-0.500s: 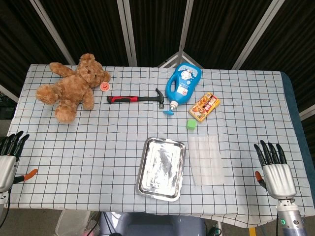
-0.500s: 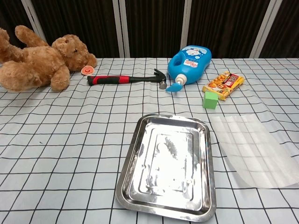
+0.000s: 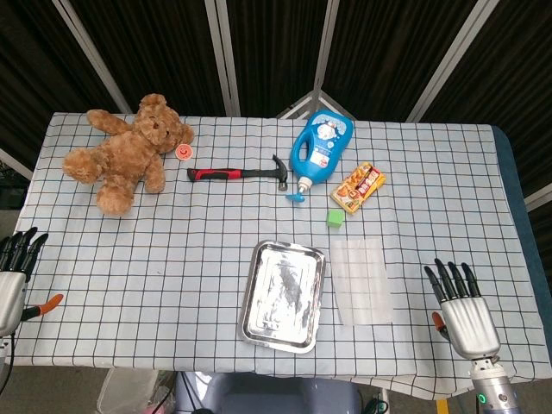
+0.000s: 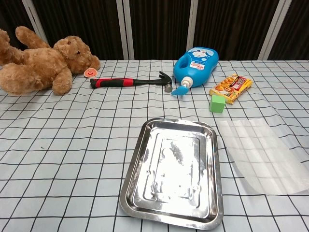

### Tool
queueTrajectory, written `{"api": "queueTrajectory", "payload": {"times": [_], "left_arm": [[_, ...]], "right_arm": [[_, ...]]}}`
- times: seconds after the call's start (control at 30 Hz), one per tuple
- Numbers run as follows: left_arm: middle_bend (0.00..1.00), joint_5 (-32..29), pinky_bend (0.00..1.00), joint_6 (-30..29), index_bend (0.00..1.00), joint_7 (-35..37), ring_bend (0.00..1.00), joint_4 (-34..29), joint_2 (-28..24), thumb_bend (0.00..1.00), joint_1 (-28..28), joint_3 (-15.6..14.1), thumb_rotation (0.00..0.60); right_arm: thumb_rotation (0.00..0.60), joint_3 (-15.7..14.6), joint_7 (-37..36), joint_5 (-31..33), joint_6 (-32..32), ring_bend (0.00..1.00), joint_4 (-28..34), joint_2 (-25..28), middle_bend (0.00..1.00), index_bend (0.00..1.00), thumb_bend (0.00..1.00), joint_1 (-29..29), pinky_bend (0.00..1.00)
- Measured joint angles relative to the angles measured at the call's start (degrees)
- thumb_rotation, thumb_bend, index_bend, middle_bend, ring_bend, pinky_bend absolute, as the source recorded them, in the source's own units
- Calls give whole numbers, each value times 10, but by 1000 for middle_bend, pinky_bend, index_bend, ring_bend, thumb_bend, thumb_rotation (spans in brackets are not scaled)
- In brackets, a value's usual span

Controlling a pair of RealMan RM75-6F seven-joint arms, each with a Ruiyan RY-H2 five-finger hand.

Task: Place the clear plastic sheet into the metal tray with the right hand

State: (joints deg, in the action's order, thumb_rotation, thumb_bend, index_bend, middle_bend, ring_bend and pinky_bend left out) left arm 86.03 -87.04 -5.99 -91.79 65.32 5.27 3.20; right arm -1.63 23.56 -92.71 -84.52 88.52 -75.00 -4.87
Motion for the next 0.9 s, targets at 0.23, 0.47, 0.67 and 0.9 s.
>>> {"api": "queueTrajectory", "payload": {"times": [0.23,0.47,0.67,0.9], "left_arm": [[0,-4,0,2,0,8,0,0,-2,0,1,3,600],[0,-8,0,3,0,9,0,-2,-3,0,1,5,600],[0,-20,0,8,0,12,0,-4,-3,0,2,9,600],[0,-19,0,6,0,15,0,-7,-5,0,3,12,600]], "right_arm": [[600,-18,20,-15,13,0,-39,-49,0,7,376,3,0],[600,-18,12,0,27,0,-71,-91,0,88,374,6,0],[600,-21,-3,-4,36,0,-89,-110,0,99,375,4,0],[600,-28,-5,-11,49,0,-109,-133,0,100,374,-1,0]]}}
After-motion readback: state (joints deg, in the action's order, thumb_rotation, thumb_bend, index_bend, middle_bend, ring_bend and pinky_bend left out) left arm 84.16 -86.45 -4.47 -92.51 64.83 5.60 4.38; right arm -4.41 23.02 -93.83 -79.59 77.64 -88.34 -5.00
